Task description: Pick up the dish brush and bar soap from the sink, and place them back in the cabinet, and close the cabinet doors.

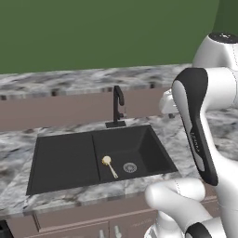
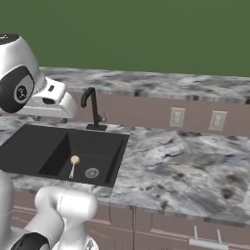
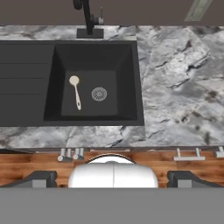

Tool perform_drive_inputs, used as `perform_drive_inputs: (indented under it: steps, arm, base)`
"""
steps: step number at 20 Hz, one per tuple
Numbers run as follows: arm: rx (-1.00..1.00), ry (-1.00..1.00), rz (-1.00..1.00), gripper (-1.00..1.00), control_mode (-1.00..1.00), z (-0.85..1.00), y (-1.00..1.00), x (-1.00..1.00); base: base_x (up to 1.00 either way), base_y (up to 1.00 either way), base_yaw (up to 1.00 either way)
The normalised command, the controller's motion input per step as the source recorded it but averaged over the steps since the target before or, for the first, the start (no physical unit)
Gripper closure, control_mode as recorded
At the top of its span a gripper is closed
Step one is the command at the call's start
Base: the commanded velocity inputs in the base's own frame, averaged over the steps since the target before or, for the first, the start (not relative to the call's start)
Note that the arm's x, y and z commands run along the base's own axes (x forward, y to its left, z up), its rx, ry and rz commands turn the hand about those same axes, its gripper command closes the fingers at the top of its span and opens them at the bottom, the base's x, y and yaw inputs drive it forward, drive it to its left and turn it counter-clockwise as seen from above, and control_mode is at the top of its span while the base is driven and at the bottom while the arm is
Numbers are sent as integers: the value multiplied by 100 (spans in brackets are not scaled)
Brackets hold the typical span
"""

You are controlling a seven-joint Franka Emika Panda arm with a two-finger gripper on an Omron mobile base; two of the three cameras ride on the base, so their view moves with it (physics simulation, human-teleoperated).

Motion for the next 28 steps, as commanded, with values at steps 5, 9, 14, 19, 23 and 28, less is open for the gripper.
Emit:
perform_drive_inputs:
  steps: [5,9,14,19,23,28]
  arm:
    - [0,0,0,-100,100,0,0,0]
    - [0,0,2,-100,-100,-33,8,0]
    - [0,0,3,-100,-100,-48,15,9]
    - [1,0,6,-100,-100,-48,15,23]
    - [0,0,7,-100,-100,-43,9,41]
    - [1,0,7,-100,-100,-34,2,45]
  base:
    - [0,0,0]
    - [0,0,0]
    - [0,0,0]
    - [0,0,0]
    - [0,0,0]
    - [0,0,0]
